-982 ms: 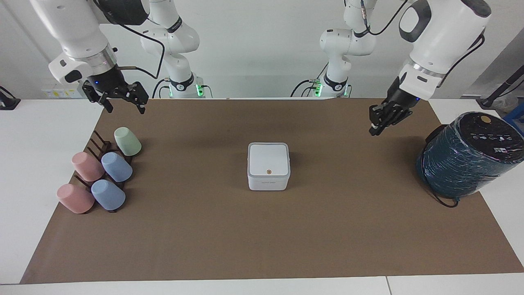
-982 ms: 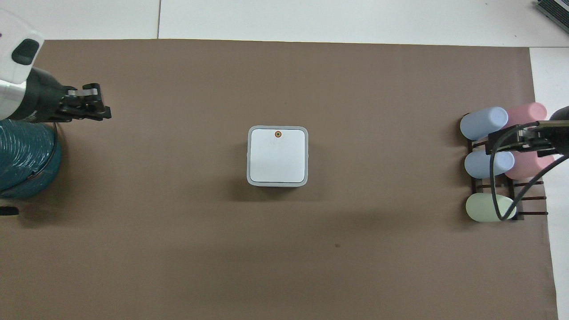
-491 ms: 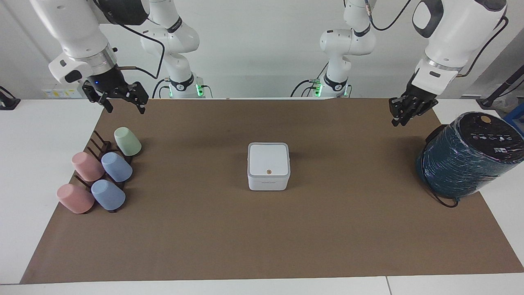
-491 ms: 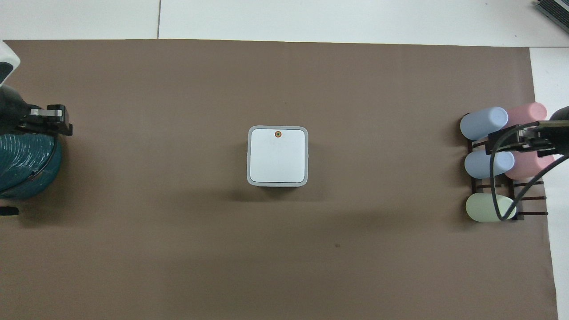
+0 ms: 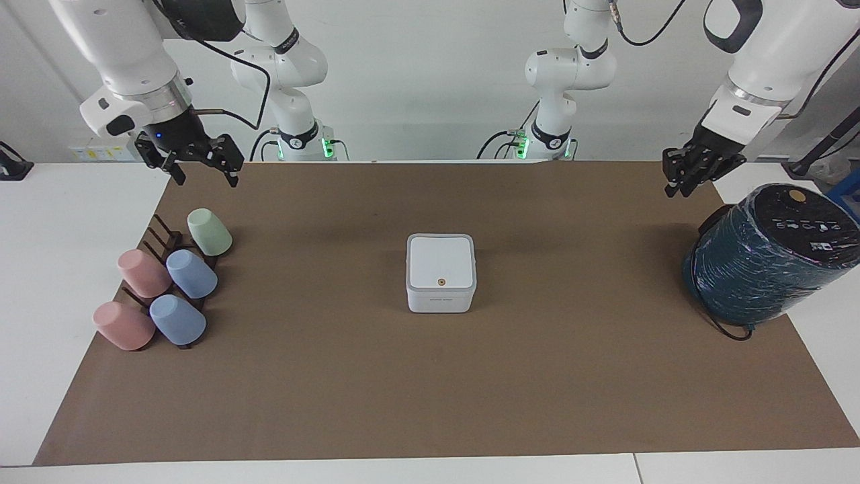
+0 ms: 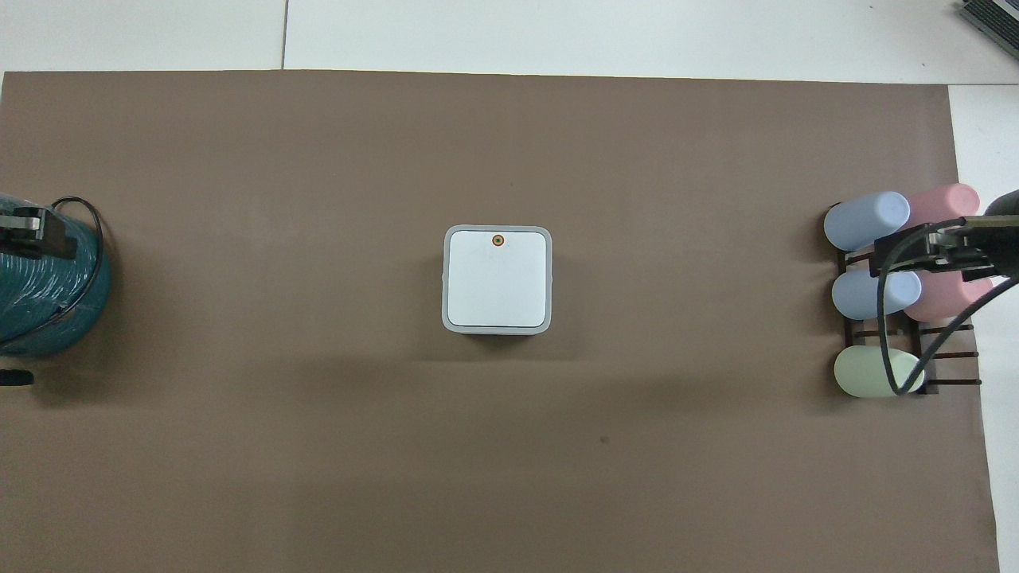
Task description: Close trash can lid
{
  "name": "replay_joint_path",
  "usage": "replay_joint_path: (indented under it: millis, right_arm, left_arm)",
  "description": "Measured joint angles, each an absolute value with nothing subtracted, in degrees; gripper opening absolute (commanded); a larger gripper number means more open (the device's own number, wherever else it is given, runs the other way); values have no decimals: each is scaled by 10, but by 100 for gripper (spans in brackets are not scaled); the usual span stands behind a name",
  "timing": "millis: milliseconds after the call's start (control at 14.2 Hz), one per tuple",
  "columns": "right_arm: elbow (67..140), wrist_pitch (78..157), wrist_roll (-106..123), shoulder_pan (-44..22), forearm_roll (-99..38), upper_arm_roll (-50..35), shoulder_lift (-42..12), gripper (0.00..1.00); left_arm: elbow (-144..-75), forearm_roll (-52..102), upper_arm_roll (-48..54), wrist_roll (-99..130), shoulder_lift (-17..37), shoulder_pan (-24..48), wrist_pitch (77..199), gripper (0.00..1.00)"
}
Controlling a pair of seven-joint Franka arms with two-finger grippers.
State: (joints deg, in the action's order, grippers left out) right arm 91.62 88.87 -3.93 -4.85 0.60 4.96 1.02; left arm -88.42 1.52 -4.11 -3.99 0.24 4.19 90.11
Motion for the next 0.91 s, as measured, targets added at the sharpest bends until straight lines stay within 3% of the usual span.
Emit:
replay_joint_path:
  millis: [70, 912]
  right_arm:
    - [916, 889, -39, -49, 6, 50, 10, 100]
    - [916, 889, -39, -49, 6, 50, 10, 100]
  left_arm:
    - [-884, 15, -38, -41, 2, 42, 901, 100]
    - [-884, 15, -25, -43, 2, 43, 903, 100]
